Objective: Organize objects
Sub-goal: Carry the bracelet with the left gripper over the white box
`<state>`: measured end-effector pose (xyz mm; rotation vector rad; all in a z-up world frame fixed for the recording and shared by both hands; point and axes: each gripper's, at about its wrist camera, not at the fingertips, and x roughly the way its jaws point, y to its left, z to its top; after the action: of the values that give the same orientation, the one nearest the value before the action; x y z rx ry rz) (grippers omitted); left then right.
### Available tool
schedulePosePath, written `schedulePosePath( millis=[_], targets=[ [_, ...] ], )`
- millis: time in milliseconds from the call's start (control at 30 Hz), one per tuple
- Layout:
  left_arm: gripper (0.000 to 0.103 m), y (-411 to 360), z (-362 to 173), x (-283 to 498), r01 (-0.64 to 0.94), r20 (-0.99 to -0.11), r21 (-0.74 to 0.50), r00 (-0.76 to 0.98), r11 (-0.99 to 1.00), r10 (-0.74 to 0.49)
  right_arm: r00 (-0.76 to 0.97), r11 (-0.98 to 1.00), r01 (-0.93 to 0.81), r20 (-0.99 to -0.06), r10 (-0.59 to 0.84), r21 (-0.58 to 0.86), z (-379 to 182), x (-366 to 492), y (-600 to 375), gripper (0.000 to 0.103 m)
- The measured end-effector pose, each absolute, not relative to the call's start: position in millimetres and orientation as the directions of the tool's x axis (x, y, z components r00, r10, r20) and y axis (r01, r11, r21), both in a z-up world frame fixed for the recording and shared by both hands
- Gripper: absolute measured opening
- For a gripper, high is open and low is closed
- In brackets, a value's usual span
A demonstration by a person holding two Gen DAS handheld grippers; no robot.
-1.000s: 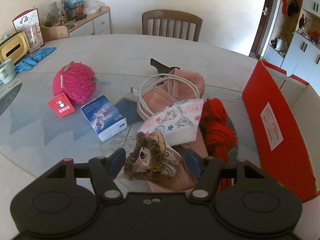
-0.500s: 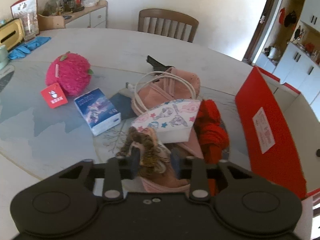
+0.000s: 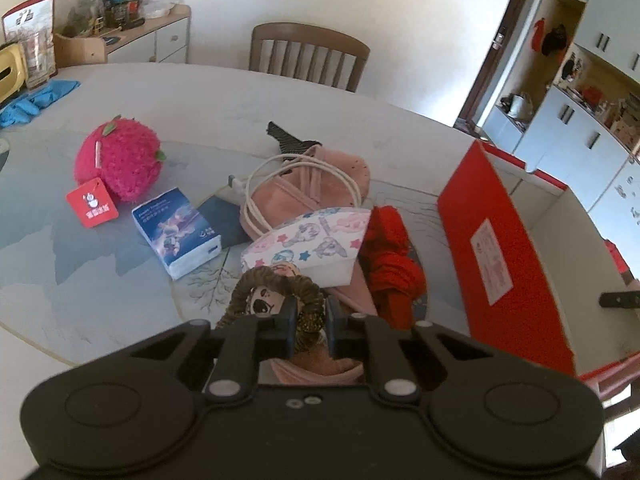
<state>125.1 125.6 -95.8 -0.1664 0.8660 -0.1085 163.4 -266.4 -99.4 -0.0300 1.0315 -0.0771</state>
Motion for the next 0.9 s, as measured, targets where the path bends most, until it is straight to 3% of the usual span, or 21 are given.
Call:
schedulePosePath(
  millis=[467, 900],
  targets=[
    [0.012, 112, -46, 107, 0.233, -0.679, -0.193, 0.670, 0.953, -0.301, 0.506, 0.994, 0.082, -0.856, -0.108, -0.077, -97, 159, -260, 0.005],
    [0.012, 29, -15, 122, 0.396, -0.627, -0.169, 0.663, 0.902, -0.409, 0.487, 0.999, 0.031, -0.872, -0.046, -0.035, -95, 153, -260, 0.005]
  ],
)
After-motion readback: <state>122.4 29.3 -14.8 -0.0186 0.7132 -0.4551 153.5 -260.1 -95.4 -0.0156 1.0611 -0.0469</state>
